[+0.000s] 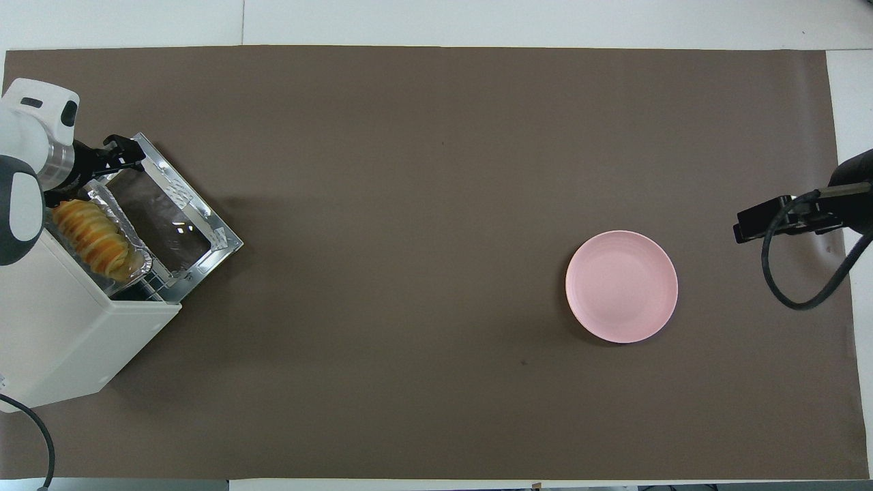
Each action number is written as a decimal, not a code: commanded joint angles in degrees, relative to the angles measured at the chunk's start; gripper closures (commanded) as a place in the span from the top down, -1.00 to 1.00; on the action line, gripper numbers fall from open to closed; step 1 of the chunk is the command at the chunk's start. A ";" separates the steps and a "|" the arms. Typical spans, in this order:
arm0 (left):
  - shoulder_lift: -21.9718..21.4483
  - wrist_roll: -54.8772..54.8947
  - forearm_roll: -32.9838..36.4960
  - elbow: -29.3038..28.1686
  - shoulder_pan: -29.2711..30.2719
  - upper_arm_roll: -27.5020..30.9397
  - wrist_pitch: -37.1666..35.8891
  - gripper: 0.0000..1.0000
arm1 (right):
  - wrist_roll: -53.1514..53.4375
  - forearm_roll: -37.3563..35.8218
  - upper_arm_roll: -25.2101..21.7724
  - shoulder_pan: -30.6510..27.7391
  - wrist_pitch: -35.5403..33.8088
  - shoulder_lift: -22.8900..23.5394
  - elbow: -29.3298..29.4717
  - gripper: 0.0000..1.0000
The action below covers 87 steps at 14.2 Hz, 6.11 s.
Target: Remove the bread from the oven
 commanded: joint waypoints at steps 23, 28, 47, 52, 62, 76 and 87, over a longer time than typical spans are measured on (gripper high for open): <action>6.02 3.33 4.46 11.65 -16.98 -2.36 -6.26 -1.00 | -0.65 0.69 0.21 -0.59 -0.24 -0.98 -0.85 1.00; 14.60 3.26 1.65 20.05 -33.59 -2.45 -5.99 -1.00 | -0.65 0.69 0.21 -0.59 -0.24 -0.98 -0.85 1.00; 19.21 -12.56 -1.08 16.93 -42.41 -2.27 -2.91 0.52 | -0.74 0.69 0.04 -0.95 -1.47 -1.07 -0.85 1.00; 16.33 -12.12 -0.64 17.46 -36.89 -1.92 -3.36 1.00 | -0.31 0.77 0.13 -0.34 -1.21 -1.07 -0.93 1.00; -0.03 7.18 -1.17 16.84 -12.37 -2.18 -21.70 1.00 | -0.30 0.86 0.57 13.27 10.99 3.21 -4.36 1.00; -12.95 20.75 -3.97 11.48 -6.82 -2.88 -38.07 1.00 | 7.44 -12.93 0.48 36.05 32.53 37.51 13.57 1.00; -14.54 20.84 -7.93 10.96 -4.27 -6.75 -38.43 1.00 | -1.44 -11.88 0.57 35.44 36.85 41.73 12.25 0.92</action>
